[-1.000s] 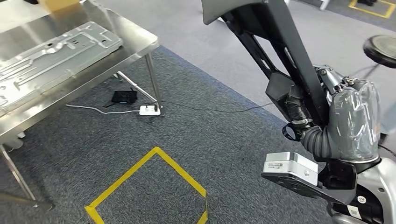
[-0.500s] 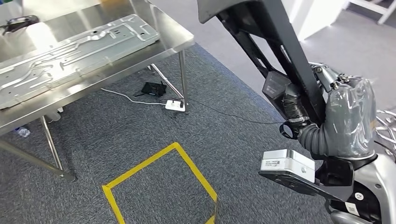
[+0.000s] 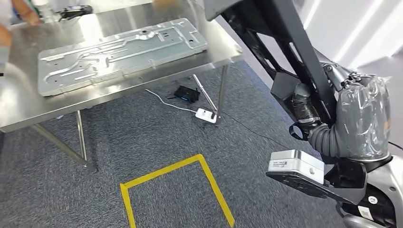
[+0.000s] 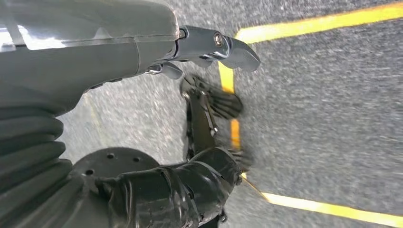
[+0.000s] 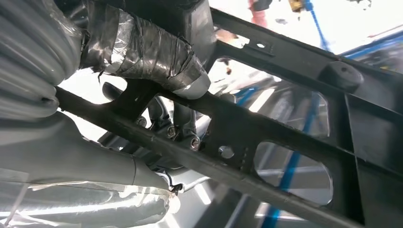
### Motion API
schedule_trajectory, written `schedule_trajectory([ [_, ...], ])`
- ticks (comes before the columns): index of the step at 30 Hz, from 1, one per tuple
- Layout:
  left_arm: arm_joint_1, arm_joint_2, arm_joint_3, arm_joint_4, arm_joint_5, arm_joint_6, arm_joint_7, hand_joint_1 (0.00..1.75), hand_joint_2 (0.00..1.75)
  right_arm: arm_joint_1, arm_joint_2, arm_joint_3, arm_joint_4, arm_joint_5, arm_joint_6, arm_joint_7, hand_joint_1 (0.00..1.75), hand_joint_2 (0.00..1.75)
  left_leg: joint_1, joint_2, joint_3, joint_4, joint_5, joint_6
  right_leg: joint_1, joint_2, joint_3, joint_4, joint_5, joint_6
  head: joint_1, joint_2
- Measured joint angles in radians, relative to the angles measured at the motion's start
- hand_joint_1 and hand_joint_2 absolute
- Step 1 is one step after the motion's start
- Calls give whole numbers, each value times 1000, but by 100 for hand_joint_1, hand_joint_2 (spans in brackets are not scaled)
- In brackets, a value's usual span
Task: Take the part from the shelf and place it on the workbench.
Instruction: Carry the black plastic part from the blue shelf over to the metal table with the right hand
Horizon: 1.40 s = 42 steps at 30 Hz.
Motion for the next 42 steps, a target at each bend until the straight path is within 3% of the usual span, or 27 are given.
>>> schedule_trajectory([
  [2, 0, 0, 0, 0, 0, -1, -1, 0, 175, -2, -5, 0, 1, -1, 1, -1, 175, 175, 3, -28, 13, -3, -27, -14, -1, 26, 8, -80, 114, -7, 3, 0],
  [3, -1, -1, 0, 0, 0, -2, -1, 0, 175, -5, -7, 0, 1, -2, 2, -1, 175, 175, 4, -38, 21, 1, -29, -20, 1, 23, 14, -97, 130, -16, 3, 0],
  [5, 2, -1, 0, 0, -1, -3, -1, 0, 175, -12, -10, -1, 0, -2, 2, 1, 175, 175, 6, -34, 21, 22, -10, -31, 5, 1, 44, -105, 114, -36, 0, 0],
  [6, 2, -1, 0, 0, -1, -3, -2, 0, 175, -15, -11, -1, 0, -2, 3, 2, 175, 175, 6, -8, 3, 64, 12, -36, 5, -11, 63, -113, 106, -44, -2, 0],
  [8, -2, 0, 0, 0, -1, -4, -2, 0, 175, -16, -11, -1, 0, -2, 4, 3, 175, 175, 6, 56, -71, 174, 30, -44, 9, -34, 107, -124, 83, -55, -8, 0],
  [10, -3, -1, 1, 0, -1, -4, -1, 0, 175, -17, -11, -1, 0, -3, 5, 4, 175, 175, 5, 89, -160, 258, -27, -50, 12, -61, 156, -135, 49, -59, -12, 0],
  [12, 3, -1, 1, 0, -1, -4, -1, 0, 175, -17, -11, -1, 0, -3, 6, 4, 175, 175, 5, 94, -219, 251, -117, -47, 16, -85, 215, -147, 11, -60, -13, 0],
  [13, 7, -1, 1, 0, -1, -4, 0, 0, 175, -17, -11, -1, 1, -4, 8, 5, 175, 175, 4, 97, -234, 216, -129, -42, 18, -97, 246, -152, -10, -59, -13, 0],
  [14, 10, -1, 1, 0, -1, -4, 0, 0, 175, -17, -11, -1, 2, -6, 10, 5, 175, 175, 1, 105, -242, 165, -95, -32, 22, -108, 275, -156, -31, -59, -13, 0],
  [16, 17, 1, 1, 0, 0, -3, -1, 0, 175, -16, -11, 1, 7, -9, 14, 5, 175, 175, -14, 142, -243, 57, 89, -5, 28, -125, 326, -162, -74, -54, -10, 0],
  [17, 19, 2, 1, 1, 0, -2, -1, 0, 175, -16, -11, 2, 9, -10, 16, 5, 175, 175, -21, 156, -237, 27, 163, 3, 30, -133, 347, -167, -95, -49, -7, 0],
  [18, 19, 3, 1, 1, 0, -2, -2, 0, 175, -17, -11, 3, 12, -12, 16, 5, 175, 175, -27, 161, -227, 13, 201, 7, 29, -138, 369, -165, -107, -42, -5, 0],
  [19, 17, 2, 1, 1, 0, -1, -2, 0, 175, -19, -11, 3, 13, -13, 17, 6, 175, 175, -28, 151, -212, 15, 190, 6, 28, -142, 382, -152, -107, -35, -4, 0],
  [21, 7, 4, 1, 1, 2, 0, -3, 0, 175, -25, -10, 3, 14, -16, 18, 7, 175, 175, -24, 122, -175, 7, 162, 10, 21, -121, 351, -51, -68, -26, -2, 0],
  [23, -2, 4, 2, 1, 5, 1, -4, 0, 175, -27, -10, 3, 18, -20, 22, 8, 175, 175, -18, 96, -135, -8, 139, 19, 16, -71, 250, 95, -46, -22, 3, 0],
  [25, -5, 5, 5, 1, 6, 3, -4, 0, 175, -26, -11, 3, 23, -24, 29, 9, 175, 175, -14, 73, -93, -20, 113, 23, 16, -40, 147, 179, -108, -20, 9, 0],
  [27, -2, 4, 8, 1, 6, 4, -3, 0, 175, -26, -11, 3, 28, -32, 39, 17, 175, 175, -9, 51, -43, -30, 79, 21, 15, -35, 71, 174, -199, -15, 12, 0],
  [28, 1, 4, 9, 1, 7, 5, -3, 0, 175, -27, -11, 4, 31, -39, 46, 24, 175, 175, -6, 39, -16, -32, 60, 18, 15, -35, 44, 142, -212, -12, 12, 0],
  [29, 4, 3, 9, 1, 7, 5, -3, 0, 175, -27, -11, 4, 36, -49, 53, 32, 175, 175, -4, 30, 12, -34, 38, 14, 15, -35, 25, 94, -183, -9, 13, 0],
  [31, 10, 2, 10, 1, 9, 8, 0, 0, 175, -28, -11, 10, 51, -72, 67, 46, 175, 175, -1, 15, 63, -33, -5, 5, 13, -37, -1, -30, -4, -8, 17, 0],
  [32, 10, 2, 11, 2, 9, 9, 1, 0, 175, -27, -11, 14, 60, -83, 73, 53, 175, 175, -4, 11, 88, -39, -28, -1, 15, -40, 2, -74, 72, -11, 18, 0],
  [33, 11, 2, 12, 2, 10, 11, 3, 0, 175, -26, -12, 17, 68, -93, 80, 60, 175, 175, -7, 9, 120, -41, -40, -8, 15, -38, 13, -105, 118, -19, 18, 0],
  [35, 9, 4, 15, 2, 12, 12, 4, 0, 175, -41, -13, 23, 77, -110, 91, 71, 175, 175, -14, 17, 141, -7, -26, -18, 15, -31, 54, -119, 107, -39, 18, 0],
  [36, 7, 6, 16, 2, 13, 12, 5, 0, 175, -53, -14, 24, 79, -115, 95, 73, 175, 175, -16, 33, 131, 35, -11, -24, 10, -29, 70, -123, 105, -49, 15, 0],
  [38, -4, 9, 18, 2, 16, 13, 8, 0, 175, -70, -14, 27, 80, -125, 101, 76, 175, 175, -13, 70, 67, 133, -25, -36, 7, -38, 98, -123, 102, -64, 2, 0],
  [40, -9, 8, 21, 2, 17, 13, 8, 0, 175, -74, -15, 31, 86, -136, 116, 80, 175, 175, -7, 89, -7, 216, -101, -53, 9, -45, 122, -122, 92, -74, -6, 0],
  [42, -8, 8, 23, 2, 14, 11, 8, 0, 175, -87, -15, 41, 101, -147, 150, 86, 175, 175, -2, 92, -65, 240, -171, -61, 8, -49, 142, -121, 81, -75, -8, 0],
])
